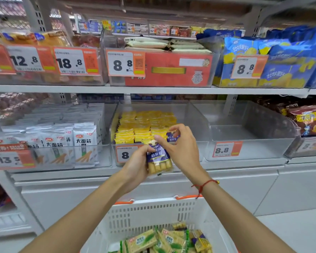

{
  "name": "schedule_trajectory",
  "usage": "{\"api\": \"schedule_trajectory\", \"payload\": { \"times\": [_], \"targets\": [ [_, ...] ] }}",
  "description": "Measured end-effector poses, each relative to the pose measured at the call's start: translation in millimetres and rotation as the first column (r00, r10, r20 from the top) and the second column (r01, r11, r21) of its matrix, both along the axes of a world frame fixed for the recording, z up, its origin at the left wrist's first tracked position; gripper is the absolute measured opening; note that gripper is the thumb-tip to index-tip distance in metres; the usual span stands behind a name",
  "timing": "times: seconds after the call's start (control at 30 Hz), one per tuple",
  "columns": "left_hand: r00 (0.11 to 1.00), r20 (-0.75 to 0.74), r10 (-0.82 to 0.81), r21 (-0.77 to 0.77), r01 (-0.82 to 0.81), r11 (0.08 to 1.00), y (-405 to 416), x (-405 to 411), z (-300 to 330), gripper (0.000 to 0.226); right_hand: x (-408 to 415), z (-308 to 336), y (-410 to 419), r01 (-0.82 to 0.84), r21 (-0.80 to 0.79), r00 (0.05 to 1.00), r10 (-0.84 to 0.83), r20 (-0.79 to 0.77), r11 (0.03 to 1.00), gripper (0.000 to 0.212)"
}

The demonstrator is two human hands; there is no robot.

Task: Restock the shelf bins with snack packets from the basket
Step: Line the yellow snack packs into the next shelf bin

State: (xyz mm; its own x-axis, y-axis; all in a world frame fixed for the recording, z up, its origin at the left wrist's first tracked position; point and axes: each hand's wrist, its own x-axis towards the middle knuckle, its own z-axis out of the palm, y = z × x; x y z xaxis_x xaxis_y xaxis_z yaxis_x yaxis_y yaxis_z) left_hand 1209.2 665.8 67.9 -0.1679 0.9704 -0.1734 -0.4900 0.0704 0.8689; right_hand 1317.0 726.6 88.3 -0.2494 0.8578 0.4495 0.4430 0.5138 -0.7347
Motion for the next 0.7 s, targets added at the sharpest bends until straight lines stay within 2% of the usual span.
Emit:
{"api": "schedule_trajectory", "payload": {
  "times": [0.07, 0.13, 0.17, 0.23, 0.33, 0.43, 0.5, 0.57, 0.7],
  "targets": [
    [0.996, -0.078, 0.032, 0.020, -0.030, 0.999, 18.8, -0.5, 12.3, 0.028, -0.9, 13.3, 18.2, -0.054, -0.197, 0.998, 0.049, -0.030, 0.979, 0.042],
    [0.985, -0.152, 0.086, 0.039, -0.081, 0.996, 35.0, -1.3, 28.2, 0.024, -0.6, 30.0, 30.9, -0.250, -0.388, 0.968, 0.219, -0.125, 0.887, 0.035],
    [0.969, -0.214, 0.123, 0.055, -0.114, 0.992, 48.0, -1.6, 33.9, 0.024, 1.0, 35.5, 39.4, -0.321, -0.421, 0.947, 0.287, -0.144, 0.848, 0.027],
    [0.909, -0.390, 0.148, 0.066, -0.133, 0.989, 75.8, -4.2, 41.6, 0.031, 4.9, 43.5, 58.4, -0.368, -0.404, 0.929, 0.347, -0.128, 0.837, 0.012],
    [0.805, -0.592, 0.036, 0.026, -0.026, 0.999, 110.1, -9.6, 48.8, 0.056, 10.4, 50.1, 86.5, -0.353, -0.351, 0.935, 0.337, -0.109, 0.867, 0.028],
    [0.618, -0.786, -0.002, 0.038, 0.052, 0.998, 131.8, -12.1, 54.2, 0.058, 13.8, 45.1, 112.9, -0.246, -0.266, 0.964, 0.265, 0.037, 0.932, 0.031],
    [0.440, -0.897, 0.031, 0.043, 0.016, 0.999, 145.0, -17.3, 52.2, 0.061, 11.8, 37.2, 127.5, -0.177, -0.282, 0.964, 0.224, 0.144, 0.943, 0.036],
    [0.288, -0.958, 0.003, -0.008, -0.037, 0.999, 156.3, -22.9, 46.4, 0.076, 7.0, 27.7, 138.6, -0.135, -0.324, 0.959, 0.206, 0.196, 0.936, 0.043],
    [0.173, -0.985, -0.006, -0.014, -0.048, 0.999, 169.7, -35.2, 32.7, 0.088, -1.8, 11.6, 152.2, -0.094, -0.325, 0.942, 0.190, 0.277, 0.941, 0.058]
  ]
}}
